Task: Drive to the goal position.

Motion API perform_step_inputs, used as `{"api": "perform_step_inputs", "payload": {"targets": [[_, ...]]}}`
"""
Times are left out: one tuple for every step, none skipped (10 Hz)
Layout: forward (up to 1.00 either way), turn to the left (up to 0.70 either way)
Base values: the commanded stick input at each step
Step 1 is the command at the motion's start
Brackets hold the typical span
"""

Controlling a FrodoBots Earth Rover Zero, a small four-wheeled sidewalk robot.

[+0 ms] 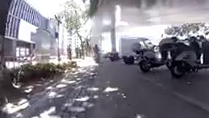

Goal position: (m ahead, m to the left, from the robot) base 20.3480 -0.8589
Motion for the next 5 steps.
{"api": "perform_step_inputs", "payload": {"targets": [[0.7,0.0],[0.7,0.0],[0.7,0.0],[0.7,0.0],[0.7,0.0]]}}
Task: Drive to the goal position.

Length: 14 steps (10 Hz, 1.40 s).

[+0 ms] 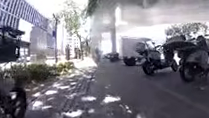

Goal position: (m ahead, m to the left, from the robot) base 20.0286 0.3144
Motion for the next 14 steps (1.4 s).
{"api": "perform_step_inputs", "payload": {"targets": [[0.7,0.0],[0.7,0.0],[0.7,0.0],[0.7,0.0],[0.7,0.0],[0.7,0.0],[0.7,0.0],[0.7,0.0],[0.7,0.0],[0.7,0.0],[0.7,0.0],[0.7,0.0],[0.7,0.0],[0.7,0.0]]}}
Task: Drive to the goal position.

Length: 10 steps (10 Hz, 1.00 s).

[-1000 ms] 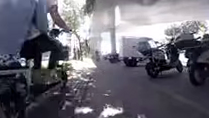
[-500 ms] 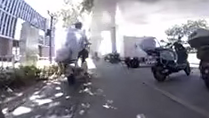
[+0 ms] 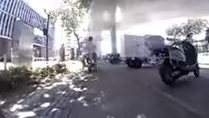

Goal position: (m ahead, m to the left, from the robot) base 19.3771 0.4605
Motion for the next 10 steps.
{"api": "perform_step_inputs", "payload": {"targets": [[0.7,0.0],[0.7,0.0],[0.7,0.0],[0.7,0.0],[0.7,0.0],[0.7,0.0],[0.7,0.0],[0.7,0.0],[0.7,0.0],[0.7,0.0]]}}
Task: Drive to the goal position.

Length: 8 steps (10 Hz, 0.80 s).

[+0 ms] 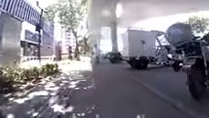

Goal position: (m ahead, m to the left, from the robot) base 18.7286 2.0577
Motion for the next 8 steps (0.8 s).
{"api": "perform_step_inputs", "payload": {"targets": [[0.7,0.0],[0.7,0.0],[0.7,0.0],[0.7,0.0],[0.7,0.0],[0.7,0.0],[0.7,0.0],[0.7,0.0]]}}
